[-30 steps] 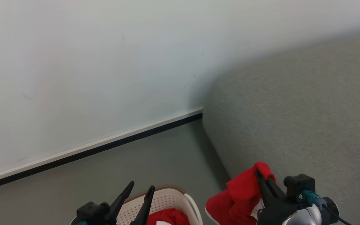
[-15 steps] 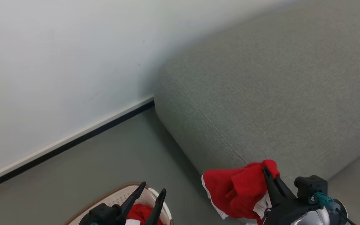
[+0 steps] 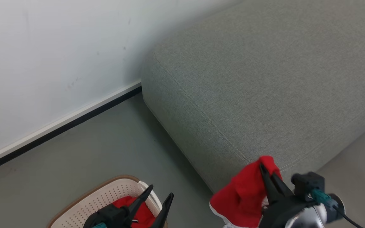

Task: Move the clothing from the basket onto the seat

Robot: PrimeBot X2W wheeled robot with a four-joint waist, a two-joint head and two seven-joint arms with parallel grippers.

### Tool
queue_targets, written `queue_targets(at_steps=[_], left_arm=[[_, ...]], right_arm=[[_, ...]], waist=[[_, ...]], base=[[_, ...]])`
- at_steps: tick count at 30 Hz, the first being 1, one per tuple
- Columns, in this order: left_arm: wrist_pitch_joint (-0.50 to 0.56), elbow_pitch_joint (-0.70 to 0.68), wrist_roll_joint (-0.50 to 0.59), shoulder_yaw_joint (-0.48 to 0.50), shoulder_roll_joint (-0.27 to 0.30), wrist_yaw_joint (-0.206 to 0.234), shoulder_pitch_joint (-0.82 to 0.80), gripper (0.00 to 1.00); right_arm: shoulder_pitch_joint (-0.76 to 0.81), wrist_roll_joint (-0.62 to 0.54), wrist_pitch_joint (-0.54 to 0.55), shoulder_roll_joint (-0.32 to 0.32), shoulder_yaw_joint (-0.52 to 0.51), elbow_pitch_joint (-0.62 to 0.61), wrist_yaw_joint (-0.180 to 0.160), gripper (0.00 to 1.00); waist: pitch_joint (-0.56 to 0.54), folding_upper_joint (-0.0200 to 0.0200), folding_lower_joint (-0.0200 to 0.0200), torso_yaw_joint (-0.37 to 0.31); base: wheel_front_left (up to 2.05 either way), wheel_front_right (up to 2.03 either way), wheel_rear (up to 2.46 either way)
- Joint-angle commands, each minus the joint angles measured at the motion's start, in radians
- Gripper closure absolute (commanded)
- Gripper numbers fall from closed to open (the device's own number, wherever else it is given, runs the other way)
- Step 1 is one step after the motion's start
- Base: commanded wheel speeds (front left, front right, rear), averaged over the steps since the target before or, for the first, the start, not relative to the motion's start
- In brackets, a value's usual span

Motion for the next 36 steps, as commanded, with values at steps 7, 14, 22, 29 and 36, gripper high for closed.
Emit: queue_targets(at_steps=[7,14,22,29,36], left_arm=[[0.002,-0.030,0.016,0.004,0.029,0.017,0.008,0.00],[0.068,-0.144,0.083,-0.033,0.073,0.029,-0.049,0.00],[0.142,-0.343,0.155,-0.069,0.110,0.038,-0.107,0.00],[0.188,-0.483,0.187,-0.074,0.142,0.058,-0.106,0.00],[0.173,-0.558,0.174,-0.096,0.149,0.078,-0.031,0.00]], right_arm=[[-0.197,0.010,0.000,-0.029,0.057,0.046,0.000,1.00],[-0.479,0.111,-0.025,-0.147,0.000,0.100,0.000,1.00],[-0.813,0.290,-0.013,-0.323,-0.081,0.273,0.000,1.00],[-1.053,0.301,-0.005,-0.435,-0.196,0.444,0.000,1.00],[-1.158,0.197,0.011,-0.556,-0.270,0.585,0.000,1.00]], waist=[[0.070,-0.0001,-0.0001,-0.005],[0.226,-0.0001,-0.0001,0.061],[0.434,-0.0001,-0.0001,0.162],[0.556,-0.0001,-0.0001,0.240],[0.568,-0.0001,-0.0001,0.302]], base=[[0.00,0.00,0.00],[0.00,0.00,0.00],[0.00,0.00,0.00],[0.00,0.00,0.00],[0.00,0.00,0.00]])
